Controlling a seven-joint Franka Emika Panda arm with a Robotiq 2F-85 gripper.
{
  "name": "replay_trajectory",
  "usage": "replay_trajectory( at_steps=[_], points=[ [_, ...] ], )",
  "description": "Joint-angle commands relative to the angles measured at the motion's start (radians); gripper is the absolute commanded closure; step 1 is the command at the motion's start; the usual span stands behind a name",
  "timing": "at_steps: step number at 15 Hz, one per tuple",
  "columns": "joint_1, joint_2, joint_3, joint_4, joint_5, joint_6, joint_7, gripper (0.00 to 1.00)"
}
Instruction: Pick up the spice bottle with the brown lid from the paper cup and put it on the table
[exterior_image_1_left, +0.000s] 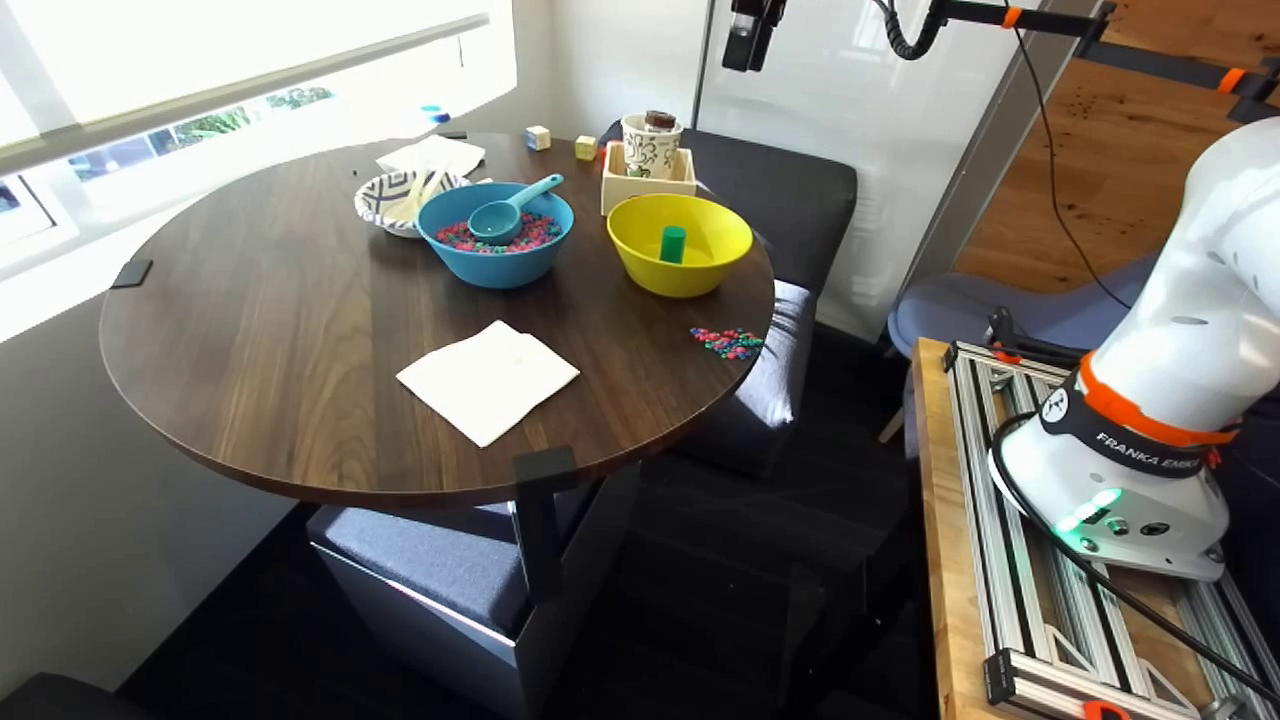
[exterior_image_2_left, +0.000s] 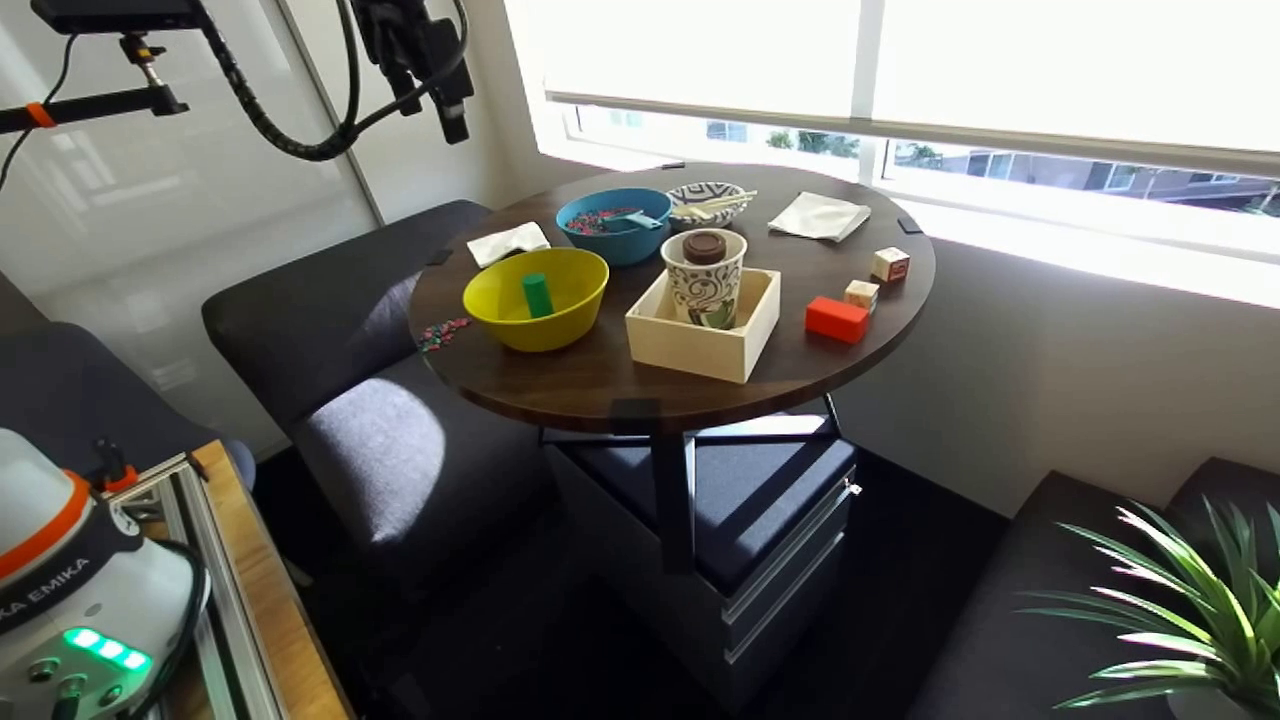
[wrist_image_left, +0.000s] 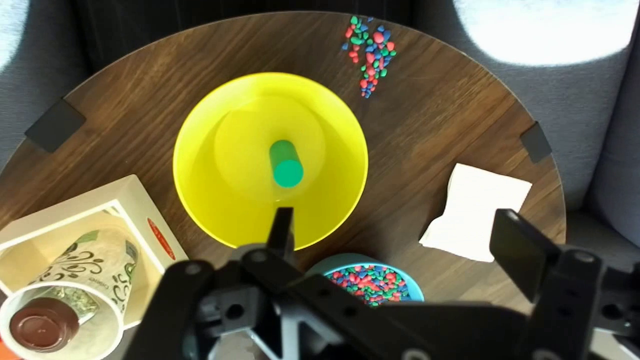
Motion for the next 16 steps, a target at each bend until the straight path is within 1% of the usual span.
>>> replay_trajectory(
  at_steps=[1, 7, 8, 10, 13, 14, 16],
  points=[
    [-0.001, 0.0, 0.002, 0.001, 0.001, -0.003, -0.001, 0.0],
    [0.001, -0.012, 0.005, -0.003, 0.001, -0.002, -0.001, 0.0],
    [-0.009, 0.0, 0.014, -0.001, -0.005, 0.037, 0.046, 0.0],
    [-0.034, 0.07, 0.003, 0.057, -0.006, 0.092, 0.116, 0.0],
    [-0.088, 0.201, -0.008, 0.164, -0.072, 0.185, 0.214, 0.0],
    [-0.101, 0.244, -0.013, 0.2, -0.087, 0.195, 0.242, 0.0],
    [-0.122, 0.334, -0.036, 0.282, -0.102, 0.176, 0.254, 0.0]
  ],
)
